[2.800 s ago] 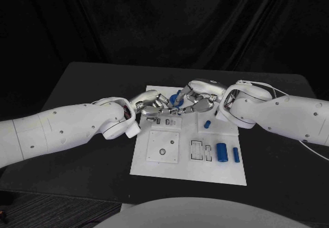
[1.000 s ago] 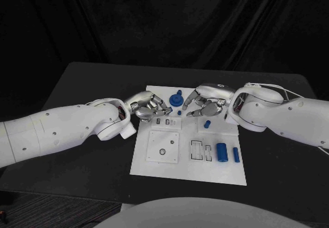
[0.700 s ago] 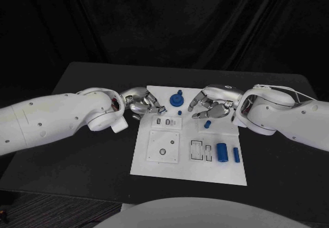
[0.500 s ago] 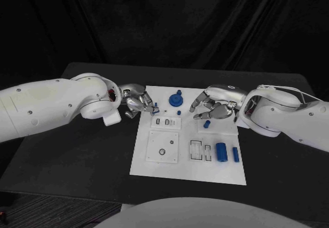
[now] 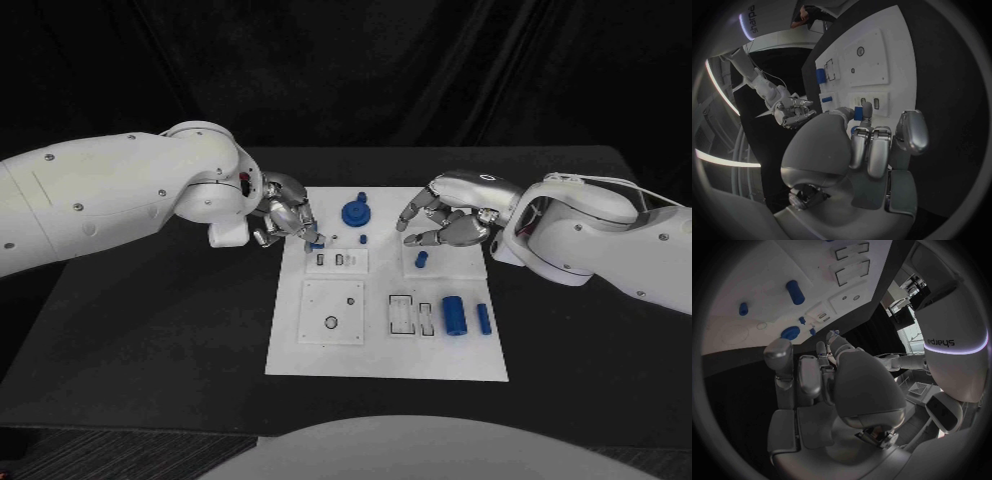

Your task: Assemble the parts on the task board

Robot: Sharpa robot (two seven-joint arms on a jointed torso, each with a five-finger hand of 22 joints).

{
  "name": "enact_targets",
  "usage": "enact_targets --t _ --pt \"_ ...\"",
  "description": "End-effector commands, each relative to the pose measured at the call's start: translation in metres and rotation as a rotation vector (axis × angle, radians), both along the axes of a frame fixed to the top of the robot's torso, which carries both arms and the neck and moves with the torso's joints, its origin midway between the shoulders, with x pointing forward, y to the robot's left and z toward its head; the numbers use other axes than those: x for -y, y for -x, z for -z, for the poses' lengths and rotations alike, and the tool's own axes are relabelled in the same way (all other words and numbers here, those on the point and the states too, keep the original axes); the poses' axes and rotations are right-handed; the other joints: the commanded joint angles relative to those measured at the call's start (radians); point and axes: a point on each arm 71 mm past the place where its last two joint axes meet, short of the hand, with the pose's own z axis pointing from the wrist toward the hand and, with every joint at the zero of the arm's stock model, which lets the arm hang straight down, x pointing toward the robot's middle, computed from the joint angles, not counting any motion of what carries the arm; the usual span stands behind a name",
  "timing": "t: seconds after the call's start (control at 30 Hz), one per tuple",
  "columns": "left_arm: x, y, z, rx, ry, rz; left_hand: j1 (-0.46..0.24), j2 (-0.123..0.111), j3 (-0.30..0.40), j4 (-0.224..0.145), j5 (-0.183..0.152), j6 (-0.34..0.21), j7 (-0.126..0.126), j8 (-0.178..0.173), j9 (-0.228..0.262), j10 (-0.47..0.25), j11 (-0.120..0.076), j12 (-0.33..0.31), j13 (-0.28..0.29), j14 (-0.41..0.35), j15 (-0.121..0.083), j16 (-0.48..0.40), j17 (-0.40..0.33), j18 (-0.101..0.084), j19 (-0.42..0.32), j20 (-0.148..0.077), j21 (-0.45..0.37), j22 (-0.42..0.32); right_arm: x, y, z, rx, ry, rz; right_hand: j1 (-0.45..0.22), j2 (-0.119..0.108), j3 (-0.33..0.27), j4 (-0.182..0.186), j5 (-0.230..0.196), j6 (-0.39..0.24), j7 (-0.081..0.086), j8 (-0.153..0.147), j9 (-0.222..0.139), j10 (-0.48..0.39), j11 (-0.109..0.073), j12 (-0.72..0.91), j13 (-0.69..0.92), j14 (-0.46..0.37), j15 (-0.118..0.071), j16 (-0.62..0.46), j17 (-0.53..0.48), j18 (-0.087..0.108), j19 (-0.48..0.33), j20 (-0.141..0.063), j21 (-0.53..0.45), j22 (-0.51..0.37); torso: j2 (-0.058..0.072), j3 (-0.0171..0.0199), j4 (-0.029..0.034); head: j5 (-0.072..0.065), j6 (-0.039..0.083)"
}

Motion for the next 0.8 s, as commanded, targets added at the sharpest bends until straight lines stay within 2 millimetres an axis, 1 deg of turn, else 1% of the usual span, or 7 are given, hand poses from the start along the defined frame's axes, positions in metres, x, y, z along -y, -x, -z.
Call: enact_targets --t 0.03,0.2,0.33,0.47,0.53,0.6,0.8 --pt "0.005 0.0 0.001 -0.04 -0.05 0.028 -0.007 0.005 0.159 -0.137 -0.004 0.008 -0.015 0.006 0.003 0.029 -0.004 0.003 0.198 0.106 -0.007 0.003 0.263 -0.003 0.007 -0.002 0.003 0.157 0.001 0.0 -0.004 0.035 -0.017 0.023 -0.009 -0.002 0.0 0.006 0.003 0.005 0.0 0.004 0.001 -0.009 0.0 -0.005 0.076 0.012 0.005 -0.006 -0.001 0.016 -0.01 0.0 -0.007 0.104 -0.004 0.0131 -0.0109 -0.002 0.0" --pt "0.014 -0.004 0.0 -0.025 -0.045 0.028 -0.015 0.006 0.17 -0.144 -0.005 0.002 -0.013 0.003 0.008 0.026 -0.003 0.002 0.196 0.106 -0.006 0.003 0.263 -0.003 0.005 -0.002 0.0 0.156 0.002 0.001 -0.004 0.034 -0.016 0.024 -0.009 -0.002 0.001 0.007 0.004 0.003 0.0 0.003 0.001 -0.01 0.0 -0.005 0.075 0.012 0.005 -0.007 -0.002 0.017 -0.011 0.001 -0.011 0.103 -0.005 0.0164 -0.0156 0.002 0.0" --pt "0.023 -0.008 0.0 -0.028 -0.063 0.035 -0.023 0.011 0.185 -0.156 -0.019 -0.006 -0.011 -0.003 0.012 0.026 -0.001 0.002 0.197 0.106 -0.005 0.003 0.263 -0.003 0.005 -0.001 0.001 0.156 0.002 0.0 -0.004 0.034 -0.015 0.025 -0.01 -0.001 0.001 0.008 0.005 0.002 0.001 0.002 0.001 -0.01 0.0 -0.006 0.074 0.012 0.005 -0.008 -0.003 0.017 -0.011 0.001 -0.013 0.103 -0.007 0.0254 -0.028 0.019 0.0" --pt "0.028 -0.012 0.002 -0.044 -0.104 0.04 -0.028 0.015 0.195 -0.165 -0.027 -0.008 -0.009 -0.006 0.015 0.026 0.0 0.002 0.196 0.106 -0.004 0.003 0.263 -0.003 0.005 -0.001 0.001 0.156 0.001 0.0 -0.004 0.03 -0.013 0.021 -0.01 0.0 0.002 0.009 0.006 0.002 0.001 0.002 0.002 -0.011 0.001 -0.006 0.074 0.011 0.006 -0.008 -0.004 0.017 -0.011 0.001 -0.014 0.103 -0.007 0.0288 -0.0314 0.026 0.0" --pt "0.029 -0.014 0.002 -0.047 -0.121 0.035 -0.033 0.016 0.202 -0.171 -0.033 -0.009 -0.008 -0.009 0.017 0.024 0.001 0.001 0.195 0.106 -0.004 0.003 0.263 -0.003 0.006 0.0 0.002 0.156 0.0 0.0 -0.004 0.029 -0.012 0.018 -0.01 0.001 0.002 0.01 0.006 0.002 0.001 0.002 0.002 -0.012 0.001 -0.007 0.072 0.011 0.006 -0.009 -0.004 0.018 -0.012 0.001 -0.017 0.102 -0.007 0.0299 -0.033 0.031 0.0" --pt "0.03 -0.016 0.003 -0.048 -0.134 0.028 -0.035 0.017 0.205 -0.175 -0.035 -0.009 -0.008 -0.01 0.017 0.026 0.001 0.003 0.197 0.106 -0.004 0.003 0.263 -0.005 0.01 0.0 0.007 0.158 -0.001 0.0 -0.004 0.028 -0.012 0.016 -0.01 0.001 0.002 0.01 0.006 0.002 0.001 0.002 0.002 -0.012 0.001 -0.007 0.072 0.011 0.006 -0.009 -0.004 0.018 -0.012 0.001 -0.017 0.102 -0.008 0.0271 -0.0288 0.028 0.0" --pt "0.033 -0.02 0.004 -0.051 -0.167 0.013 -0.045 0.017 0.217 -0.189 -0.039 -0.005 -0.008 -0.014 0.021 0.037 0.001 0.01 0.206 0.106 -0.004 0.003 0.263 -0.008 0.023 0.0 0.021 0.162 -0.001 0.001 -0.003 0.024 -0.009 0.012 -0.01 0.001 0.002 0.01 0.007 0.002 0.001 0.002 0.002 -0.011 0.001 -0.007 0.073 0.011 0.006 -0.01 -0.005 0.018 -0.012 0.001 -0.017 0.102 -0.01 0.0256 -0.0222 0.026 0.0"
